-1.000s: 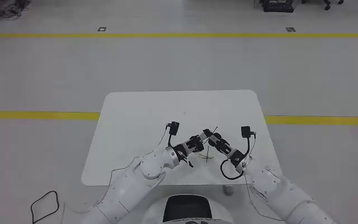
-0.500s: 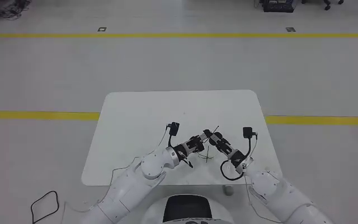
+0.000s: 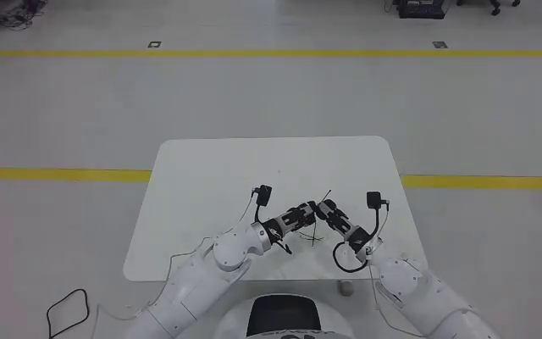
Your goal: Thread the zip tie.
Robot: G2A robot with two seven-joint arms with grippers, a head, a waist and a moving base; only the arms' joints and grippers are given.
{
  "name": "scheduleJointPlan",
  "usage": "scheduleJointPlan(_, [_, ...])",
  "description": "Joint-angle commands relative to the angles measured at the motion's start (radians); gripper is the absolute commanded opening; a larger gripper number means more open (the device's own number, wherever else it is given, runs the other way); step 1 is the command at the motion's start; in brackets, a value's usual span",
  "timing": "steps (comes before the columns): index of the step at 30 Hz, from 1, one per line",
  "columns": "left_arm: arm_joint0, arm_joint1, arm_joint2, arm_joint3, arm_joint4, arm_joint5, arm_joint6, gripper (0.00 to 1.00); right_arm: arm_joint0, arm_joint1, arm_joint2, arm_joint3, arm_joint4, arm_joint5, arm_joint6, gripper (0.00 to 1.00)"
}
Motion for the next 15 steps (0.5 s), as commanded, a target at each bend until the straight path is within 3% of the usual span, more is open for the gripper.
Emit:
scheduleJointPlan(1, [-0.001,0.0,0.001,0.001,0.0,0.0,-0.001,0.21,-0.001,-0.003,0.004,0.001,-0.002,0.001,0.004,0.0])
scheduleJointPlan(11, [-0.002,0.002,0.001,-0.002,0.0,0.001,-0.001,0.08,-0.005,-0.02,0.02,0.007,-0.009,0.01,0.021,0.0])
scheduleJointPlan(15, [-0.003,0.002,0.002,-0.002,0.002,0.003,-0.002,0.07,-0.008,-0.025,0.028,0.008,-0.013,0.012,0.029,0.0])
